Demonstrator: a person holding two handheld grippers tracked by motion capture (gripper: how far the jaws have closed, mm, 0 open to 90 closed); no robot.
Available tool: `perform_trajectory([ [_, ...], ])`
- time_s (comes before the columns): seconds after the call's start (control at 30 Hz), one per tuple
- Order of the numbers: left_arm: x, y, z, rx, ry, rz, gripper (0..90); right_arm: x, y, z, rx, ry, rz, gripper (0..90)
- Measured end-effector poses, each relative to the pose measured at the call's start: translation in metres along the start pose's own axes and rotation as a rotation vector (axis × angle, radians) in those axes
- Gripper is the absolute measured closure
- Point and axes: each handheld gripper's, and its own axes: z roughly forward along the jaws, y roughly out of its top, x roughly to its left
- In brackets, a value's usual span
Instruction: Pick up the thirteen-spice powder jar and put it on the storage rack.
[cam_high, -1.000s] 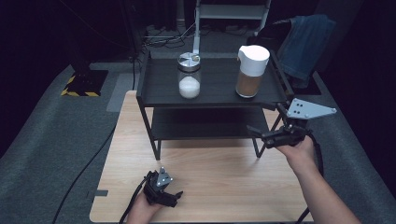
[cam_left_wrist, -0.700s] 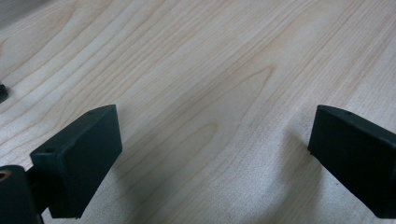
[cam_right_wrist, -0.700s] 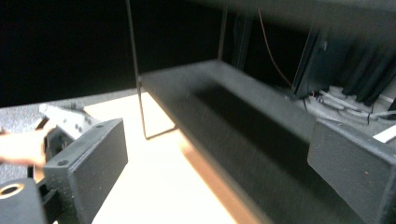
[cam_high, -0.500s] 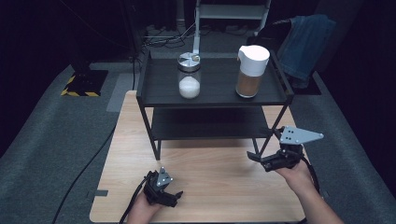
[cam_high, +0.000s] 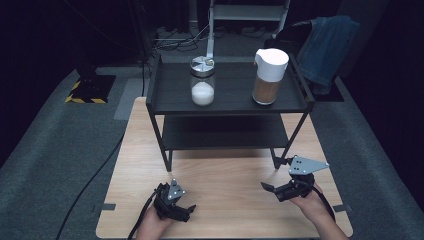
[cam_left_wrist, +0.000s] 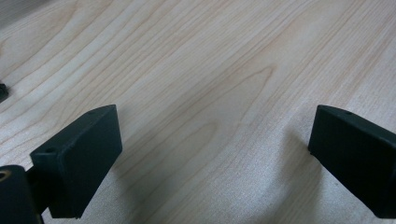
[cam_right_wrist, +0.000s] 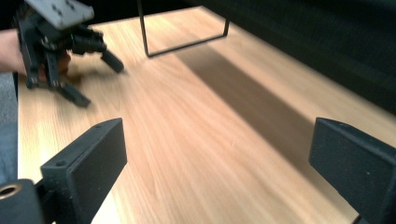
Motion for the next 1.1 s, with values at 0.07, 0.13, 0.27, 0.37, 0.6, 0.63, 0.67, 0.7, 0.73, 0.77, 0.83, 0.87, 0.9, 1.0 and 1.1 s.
perform_trajectory([
  [0.07, -0.001, 0.000, 0.000, 0.000, 0.002, -0.002, 2.8, 0.000, -0.009, 0.006, 0.026, 0.005, 0.004, 4.0],
  [0.13, -0.001, 0.000, 0.000, 0.000, 0.003, -0.003, 2.8, -0.001, -0.012, 0.008, 0.034, 0.006, 0.009, 3.8],
  [0.27, -0.001, -0.001, 0.000, -0.001, 0.001, 0.000, 2.8, 0.000, -0.026, 0.015, 0.063, 0.008, 0.034, 3.7],
  [0.37, -0.001, -0.001, 0.000, -0.001, 0.001, 0.000, 2.8, 0.002, -0.034, 0.021, 0.102, 0.008, 0.035, 3.6],
  [0.6, -0.001, -0.001, -0.001, -0.001, 0.003, -0.001, 2.8, 0.003, -0.044, 0.028, 0.147, 0.008, 0.051, 3.6],
  [0.63, -0.001, -0.001, -0.001, -0.001, 0.003, -0.001, 2.8, 0.004, -0.045, 0.030, 0.157, 0.009, 0.049, 3.6],
  [0.67, -0.001, -0.001, -0.001, -0.001, 0.003, -0.001, 2.8, 0.004, -0.045, 0.032, 0.169, 0.011, 0.046, 3.6],
  [0.7, -0.001, -0.001, -0.001, -0.001, 0.003, -0.001, 2.8, 0.005, -0.046, 0.034, 0.181, 0.014, 0.040, 3.6],
  [0.73, -0.001, -0.001, -0.001, -0.001, 0.002, -0.001, 2.8, 0.005, -0.046, 0.036, 0.193, 0.015, 0.038, 3.5],
  [0.77, -0.001, -0.001, -0.001, -0.001, 0.003, -0.001, 2.8, 0.006, -0.046, 0.037, 0.204, 0.014, 0.035, 3.4],
  [0.83, -0.001, -0.001, -0.001, -0.001, 0.003, -0.001, 2.8, 0.006, -0.047, 0.040, 0.212, 0.014, 0.038, 3.4],
  [0.87, -0.001, -0.001, -0.001, -0.001, 0.002, -0.001, 2.8, 0.006, -0.048, 0.041, 0.220, 0.012, 0.040, 3.4],
  [0.9, -0.001, -0.001, -0.001, -0.001, 0.002, -0.001, 2.8, 0.006, -0.048, 0.041, 0.222, 0.012, 0.040, 3.4],
  [1.0, -0.001, -0.001, -0.001, -0.001, 0.002, -0.001, 2.8, 0.007, -0.049, 0.044, 0.244, 0.011, 0.043, 3.3],
  [1.1, -0.001, -0.001, -0.001, -0.001, 0.003, -0.001, 2.8, 0.007, -0.049, 0.047, 0.265, 0.009, 0.040, 3.3],
])
